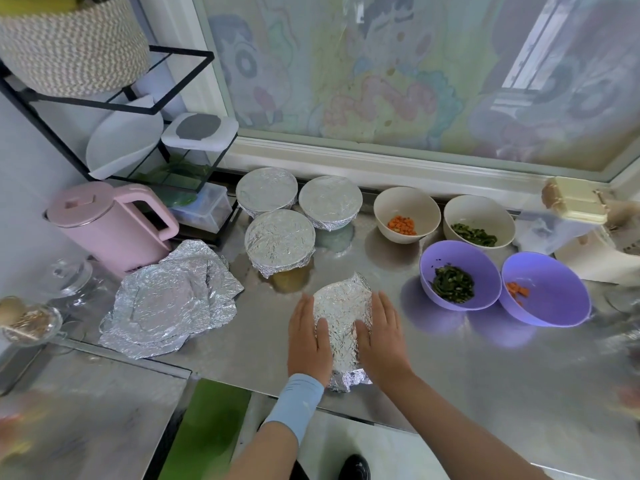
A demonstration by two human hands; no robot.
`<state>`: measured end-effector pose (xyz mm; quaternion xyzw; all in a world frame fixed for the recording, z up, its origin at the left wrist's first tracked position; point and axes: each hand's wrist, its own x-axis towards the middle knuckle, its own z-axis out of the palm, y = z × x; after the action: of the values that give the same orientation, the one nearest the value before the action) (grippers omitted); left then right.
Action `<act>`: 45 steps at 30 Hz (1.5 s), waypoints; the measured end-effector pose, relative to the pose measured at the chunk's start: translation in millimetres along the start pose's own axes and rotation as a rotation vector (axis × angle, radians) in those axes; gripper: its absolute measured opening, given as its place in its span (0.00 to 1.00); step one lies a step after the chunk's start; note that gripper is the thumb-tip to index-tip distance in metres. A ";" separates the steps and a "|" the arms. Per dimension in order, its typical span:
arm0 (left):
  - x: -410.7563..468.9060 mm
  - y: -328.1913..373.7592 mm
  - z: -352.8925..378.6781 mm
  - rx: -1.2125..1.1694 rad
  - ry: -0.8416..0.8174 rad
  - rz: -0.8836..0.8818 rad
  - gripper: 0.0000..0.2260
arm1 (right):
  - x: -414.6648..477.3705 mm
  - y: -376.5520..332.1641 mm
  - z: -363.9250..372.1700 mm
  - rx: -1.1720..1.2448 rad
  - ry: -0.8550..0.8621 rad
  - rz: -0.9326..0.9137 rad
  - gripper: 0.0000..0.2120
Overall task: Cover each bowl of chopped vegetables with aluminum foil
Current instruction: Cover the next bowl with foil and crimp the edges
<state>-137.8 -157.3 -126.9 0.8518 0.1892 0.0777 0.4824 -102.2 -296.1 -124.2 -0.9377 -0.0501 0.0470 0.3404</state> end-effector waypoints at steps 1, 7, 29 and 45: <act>0.8 -1.0 3.2 -0.047 0.032 -0.023 0.28 | 0.5 -0.1 2.6 0.067 0.020 0.049 0.28; 1.4 -5.4 8.5 -0.262 0.105 -0.078 0.22 | 2.6 1.7 12.4 0.276 0.154 0.147 0.23; 83.7 17.4 -1.3 0.491 -0.366 0.287 0.18 | 64.5 -5.7 -5.5 -0.193 -0.136 -0.224 0.19; 30.4 -20.1 -29.3 0.945 -0.572 0.758 0.52 | 14.8 37.9 -30.3 -0.491 -0.236 -0.705 0.51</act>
<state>-124.1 -112.7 -130.2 0.9660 -0.2447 -0.0781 0.0280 -81.4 -342.4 -126.3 -0.9047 -0.4149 0.0217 0.0949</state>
